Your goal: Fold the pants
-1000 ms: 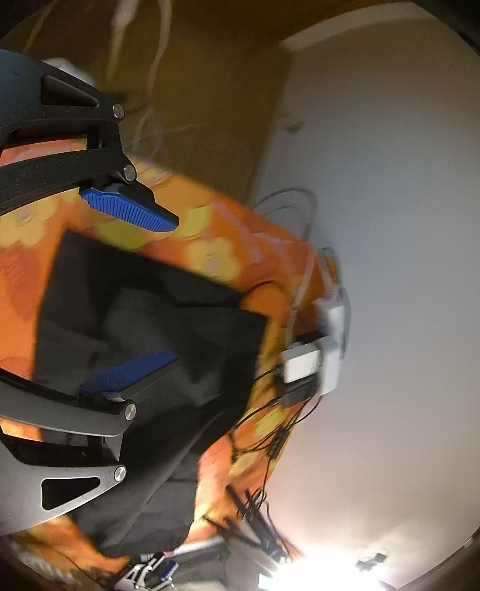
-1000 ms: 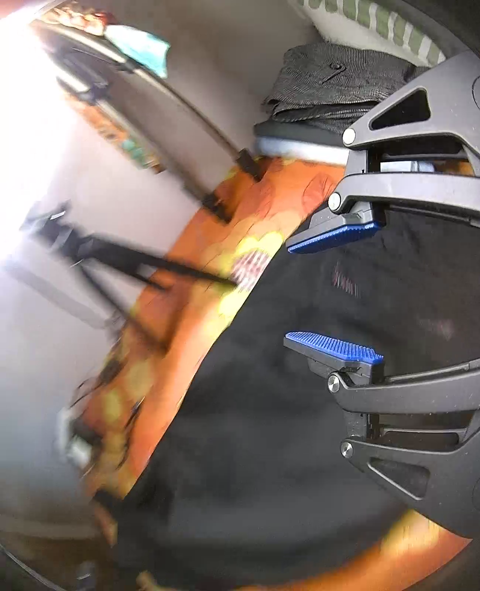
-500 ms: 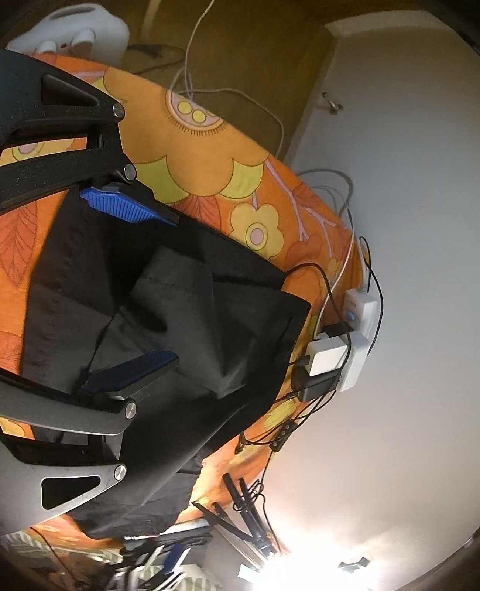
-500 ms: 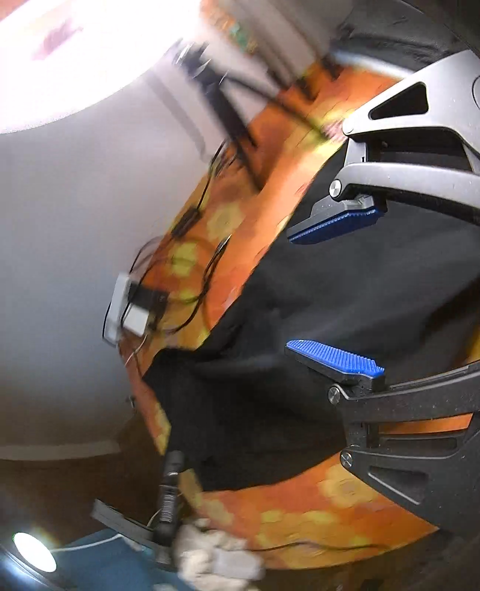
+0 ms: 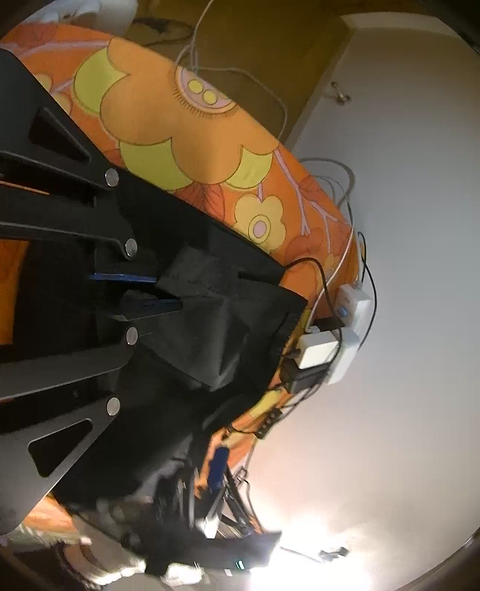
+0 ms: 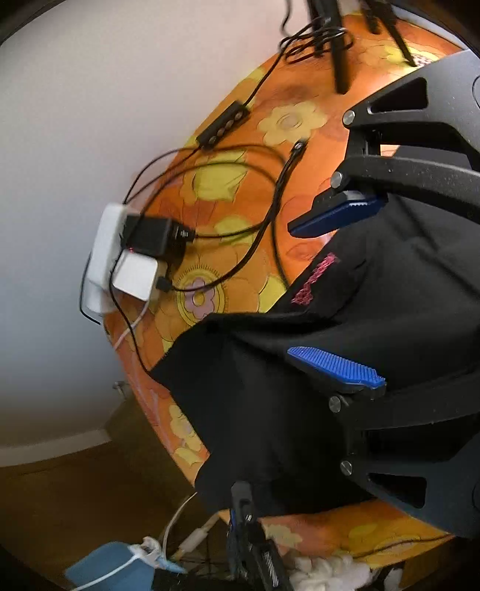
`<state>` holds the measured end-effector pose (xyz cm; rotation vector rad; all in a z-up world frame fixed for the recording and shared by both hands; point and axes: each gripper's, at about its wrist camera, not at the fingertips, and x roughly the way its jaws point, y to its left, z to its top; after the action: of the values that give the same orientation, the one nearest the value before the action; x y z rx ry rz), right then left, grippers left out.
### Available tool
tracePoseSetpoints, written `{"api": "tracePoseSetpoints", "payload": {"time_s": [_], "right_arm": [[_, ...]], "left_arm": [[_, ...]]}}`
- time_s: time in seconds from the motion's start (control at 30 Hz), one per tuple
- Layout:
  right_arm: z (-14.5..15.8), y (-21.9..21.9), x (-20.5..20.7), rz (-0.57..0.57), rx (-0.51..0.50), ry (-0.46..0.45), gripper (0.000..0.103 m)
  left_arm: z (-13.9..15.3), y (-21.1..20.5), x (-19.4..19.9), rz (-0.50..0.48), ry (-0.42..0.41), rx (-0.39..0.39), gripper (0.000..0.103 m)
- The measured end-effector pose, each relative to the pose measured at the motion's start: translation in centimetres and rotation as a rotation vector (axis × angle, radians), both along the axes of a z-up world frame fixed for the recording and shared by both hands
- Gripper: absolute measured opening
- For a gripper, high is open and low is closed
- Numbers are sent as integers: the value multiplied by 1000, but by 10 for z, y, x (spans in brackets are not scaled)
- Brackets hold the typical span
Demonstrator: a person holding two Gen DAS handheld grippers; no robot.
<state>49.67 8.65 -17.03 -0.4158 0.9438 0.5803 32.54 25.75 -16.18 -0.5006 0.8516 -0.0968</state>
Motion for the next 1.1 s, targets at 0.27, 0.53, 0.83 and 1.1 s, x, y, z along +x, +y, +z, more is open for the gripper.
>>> {"api": "tracePoseSetpoints", "payload": {"time_s": [0.27, 0.53, 0.83, 1.1], "right_arm": [[-14, 28, 1, 43, -63, 2, 2], [9, 27, 4, 32, 8, -17, 2], [8, 28, 17, 20, 29, 33, 43], [-11, 41, 43, -11, 52, 108, 53]], "left_arm": [[11, 2, -28, -11, -44, 29, 2], [11, 12, -35, -18, -56, -12, 14], [2, 10, -8, 16, -28, -70, 46], [-1, 10, -3, 32, -61, -114, 7]]}}
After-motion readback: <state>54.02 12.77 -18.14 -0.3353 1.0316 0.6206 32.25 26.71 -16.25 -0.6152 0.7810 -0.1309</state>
